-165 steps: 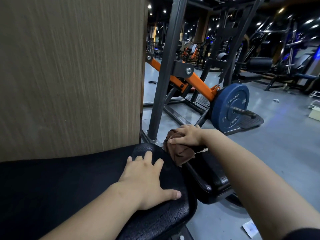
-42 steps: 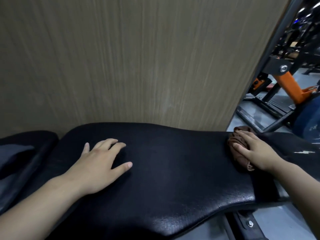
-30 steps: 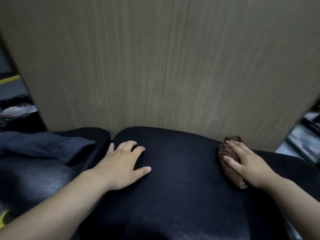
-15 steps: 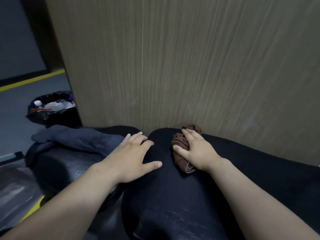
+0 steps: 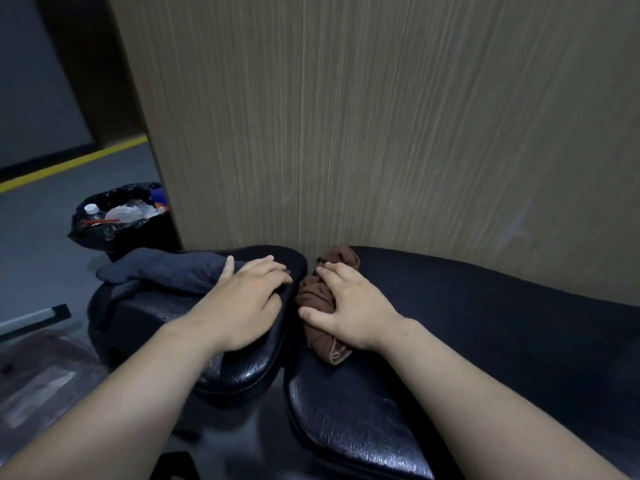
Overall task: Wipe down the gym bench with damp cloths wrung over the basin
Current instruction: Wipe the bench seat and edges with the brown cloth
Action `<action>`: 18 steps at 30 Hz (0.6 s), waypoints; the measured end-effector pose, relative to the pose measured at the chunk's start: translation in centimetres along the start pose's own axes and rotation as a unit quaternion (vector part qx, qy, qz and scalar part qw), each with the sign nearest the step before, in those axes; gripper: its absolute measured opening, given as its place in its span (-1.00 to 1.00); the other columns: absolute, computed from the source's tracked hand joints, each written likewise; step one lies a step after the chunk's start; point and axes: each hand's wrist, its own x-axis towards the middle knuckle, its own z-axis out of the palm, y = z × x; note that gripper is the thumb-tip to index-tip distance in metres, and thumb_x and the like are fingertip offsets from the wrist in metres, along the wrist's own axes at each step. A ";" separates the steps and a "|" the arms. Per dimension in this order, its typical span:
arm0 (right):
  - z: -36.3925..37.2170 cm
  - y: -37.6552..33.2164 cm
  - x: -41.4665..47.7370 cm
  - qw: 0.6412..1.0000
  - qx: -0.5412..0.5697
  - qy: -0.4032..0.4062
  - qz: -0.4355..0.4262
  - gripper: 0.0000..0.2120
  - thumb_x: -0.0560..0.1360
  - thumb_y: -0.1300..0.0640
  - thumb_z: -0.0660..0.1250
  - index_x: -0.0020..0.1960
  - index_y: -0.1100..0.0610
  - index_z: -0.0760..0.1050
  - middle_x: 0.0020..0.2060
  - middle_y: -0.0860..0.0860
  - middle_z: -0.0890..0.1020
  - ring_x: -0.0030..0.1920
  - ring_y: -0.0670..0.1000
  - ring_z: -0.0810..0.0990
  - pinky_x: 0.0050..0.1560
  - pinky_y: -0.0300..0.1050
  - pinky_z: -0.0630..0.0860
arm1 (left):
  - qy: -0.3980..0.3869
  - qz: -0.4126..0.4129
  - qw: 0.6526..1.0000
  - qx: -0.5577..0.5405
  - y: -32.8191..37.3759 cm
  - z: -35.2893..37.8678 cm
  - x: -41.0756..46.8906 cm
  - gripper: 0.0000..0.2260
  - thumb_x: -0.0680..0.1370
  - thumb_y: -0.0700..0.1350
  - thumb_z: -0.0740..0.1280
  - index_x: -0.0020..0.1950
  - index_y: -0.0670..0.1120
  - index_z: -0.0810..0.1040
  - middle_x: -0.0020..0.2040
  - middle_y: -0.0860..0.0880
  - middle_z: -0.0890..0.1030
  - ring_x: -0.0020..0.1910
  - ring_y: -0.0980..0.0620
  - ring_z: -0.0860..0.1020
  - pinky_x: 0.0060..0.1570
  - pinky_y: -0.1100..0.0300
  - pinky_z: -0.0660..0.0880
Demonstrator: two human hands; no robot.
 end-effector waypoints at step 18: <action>-3.0 1.6 -15.4 0.998 -0.025 -0.049 -0.027 -0.18 0.45 -0.35 0.16 0.59 0.01 0.09 0.58 -0.07 0.13 0.57 -0.11 -0.01 0.56 -0.13 -0.09 | -0.017 0.032 0.998 -0.044 5.6 1.7 -1.2 -0.62 0.63 -0.15 0.15 0.45 -0.02 0.40 0.49 0.05 0.34 0.57 0.07 0.05 0.55 -0.02 -0.04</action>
